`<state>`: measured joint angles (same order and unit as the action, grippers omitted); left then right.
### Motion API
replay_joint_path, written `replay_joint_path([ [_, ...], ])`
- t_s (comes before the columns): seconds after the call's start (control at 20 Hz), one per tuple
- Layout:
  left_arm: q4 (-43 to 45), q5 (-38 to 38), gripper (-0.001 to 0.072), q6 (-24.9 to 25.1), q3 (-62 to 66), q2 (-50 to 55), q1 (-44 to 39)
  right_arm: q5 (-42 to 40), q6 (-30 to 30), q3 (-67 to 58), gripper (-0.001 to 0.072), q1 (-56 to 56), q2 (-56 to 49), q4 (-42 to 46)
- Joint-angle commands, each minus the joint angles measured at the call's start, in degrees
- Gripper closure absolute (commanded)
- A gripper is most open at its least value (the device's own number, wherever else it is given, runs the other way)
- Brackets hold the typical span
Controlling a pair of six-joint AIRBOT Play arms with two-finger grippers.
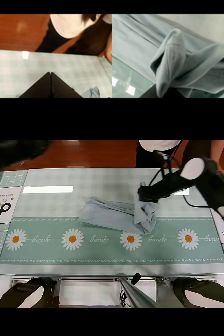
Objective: Fold the shirts.
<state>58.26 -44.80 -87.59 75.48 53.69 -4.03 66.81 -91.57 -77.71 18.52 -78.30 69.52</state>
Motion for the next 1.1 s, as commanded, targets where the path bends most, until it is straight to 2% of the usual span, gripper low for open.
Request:
replay_joint_path([
  [0.0, 1.4, -6.9, 0.0683, 0.1, 0.0, -7.9, 7.5, -8.6, -1.0, 0.2, 0.0691, 5.8, -4.8, -3.5],
  [0.4, 1.6, -19.2, 0.0683, 1.0, -0.2, -12.5, 8.7, -20.2, -1.0, 0.2, 0.0689, 13.3, -12.1, -14.3],
  [0.55, 1.5, -20.4, 0.0683, 0.9, -0.6, -12.5, 8.7, -25.4, -0.9, 0.1, 0.0673, 14.7, -12.3, -18.3],
  [0.65, 1.3, -20.4, 0.0683, 0.9, -1.4, -12.6, 8.6, -28.9, -0.9, 0.0, 0.0614, 14.8, -12.3, -22.6],
  [0.7, 1.3, -20.4, 0.0683, 0.9, -1.9, -12.6, 8.5, -30.3, -0.6, 0.0, 0.0555, 14.8, -12.3, -24.5],
  [0.8, 1.3, -20.4, 0.0683, 0.9, -3.0, -12.6, 8.5, -30.9, 2.1, 0.0, 0.0312, 14.8, -12.3, -28.0],
  [0.85, 1.3, -20.4, 0.0683, 0.9, -3.7, -12.5, 8.5, -30.2, 3.8, 0.0, 0.0250, 14.8, -12.3, -29.8],
  [0.9, 1.3, -20.4, 0.0683, 0.9, -4.4, -12.5, 8.5, -28.7, 5.4, 0.0, 0.0209, 14.7, -12.3, -31.2],
  [1.05, 1.4, -20.2, 0.0683, 1.7, -7.1, -12.4, 8.5, -19.6, 7.1, -0.1, 0.0213, 10.8, -10.6, -27.8],
])
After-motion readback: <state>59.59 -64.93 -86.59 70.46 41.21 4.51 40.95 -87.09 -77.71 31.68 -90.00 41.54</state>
